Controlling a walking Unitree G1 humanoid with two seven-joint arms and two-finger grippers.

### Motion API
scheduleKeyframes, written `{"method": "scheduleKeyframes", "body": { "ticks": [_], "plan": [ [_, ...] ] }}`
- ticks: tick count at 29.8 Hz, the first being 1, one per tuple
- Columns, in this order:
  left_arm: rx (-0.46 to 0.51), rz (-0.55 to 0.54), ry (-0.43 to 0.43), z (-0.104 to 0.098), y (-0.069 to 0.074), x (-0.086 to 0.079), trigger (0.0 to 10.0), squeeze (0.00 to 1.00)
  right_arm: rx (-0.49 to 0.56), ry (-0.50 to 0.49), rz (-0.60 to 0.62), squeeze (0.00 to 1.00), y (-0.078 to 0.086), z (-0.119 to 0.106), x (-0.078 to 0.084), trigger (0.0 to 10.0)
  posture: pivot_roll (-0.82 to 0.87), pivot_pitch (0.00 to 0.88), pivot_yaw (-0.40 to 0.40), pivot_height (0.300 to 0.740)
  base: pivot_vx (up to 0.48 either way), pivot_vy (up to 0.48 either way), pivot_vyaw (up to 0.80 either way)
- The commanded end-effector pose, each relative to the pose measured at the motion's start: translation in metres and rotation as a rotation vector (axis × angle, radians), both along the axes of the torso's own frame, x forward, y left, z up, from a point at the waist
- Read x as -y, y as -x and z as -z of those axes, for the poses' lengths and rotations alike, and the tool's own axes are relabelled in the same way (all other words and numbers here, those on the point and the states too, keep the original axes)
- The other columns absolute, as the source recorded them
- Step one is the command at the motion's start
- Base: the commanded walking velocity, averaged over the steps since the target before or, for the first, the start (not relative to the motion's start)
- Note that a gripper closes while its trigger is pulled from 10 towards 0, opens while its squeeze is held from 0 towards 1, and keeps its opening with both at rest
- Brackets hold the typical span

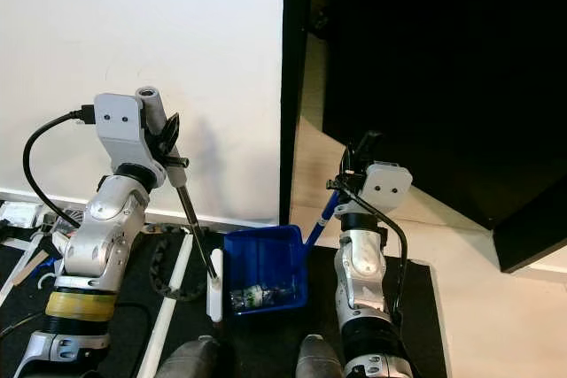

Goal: Sweep floor

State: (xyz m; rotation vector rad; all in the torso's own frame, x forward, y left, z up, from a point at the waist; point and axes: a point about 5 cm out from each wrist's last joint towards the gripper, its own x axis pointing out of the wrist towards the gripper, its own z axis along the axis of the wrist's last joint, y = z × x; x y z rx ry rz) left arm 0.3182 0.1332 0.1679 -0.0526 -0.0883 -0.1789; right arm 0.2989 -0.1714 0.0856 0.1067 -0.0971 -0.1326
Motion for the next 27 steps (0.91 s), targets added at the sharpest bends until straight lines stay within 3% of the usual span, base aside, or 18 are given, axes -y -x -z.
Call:
{"method": "scheduleKeyframes", "body": {
  "ticks": [1, 6, 14, 27],
  "plan": [
    [0.013, 0.010, -0.007, -0.001, 0.001, 0.002, 10.0, 0.00, 0.049, -0.002, 0.016, 0.00, 0.000, -0.008, 0.002, 10.0, 0.05, 0.088, 0.107, 0.740, 0.000, 0.000, 0.00],
    [0.026, 0.029, -0.016, -0.007, -0.003, 0.003, 10.0, 0.00, 0.050, 0.010, 0.052, 0.00, 0.007, -0.007, 0.011, 10.0, 0.03, 0.112, 0.126, 0.740, 0.000, 0.000, 0.00],
    [0.031, -0.013, -0.031, -0.006, -0.008, -0.010, 10.0, 0.00, 0.031, 0.006, 0.045, 0.00, 0.010, -0.001, 0.005, 10.0, 0.02, 0.090, 0.116, 0.740, 0.000, 0.000, 0.00],
    [-0.055, 0.048, -0.005, 0.014, -0.013, 0.012, 10.0, 0.00, 0.047, 0.032, -0.013, 0.00, -0.005, -0.010, 0.002, 10.0, -0.02, 0.000, 0.084, 0.740, 0.000, 0.000, 0.00]
  ]
}}
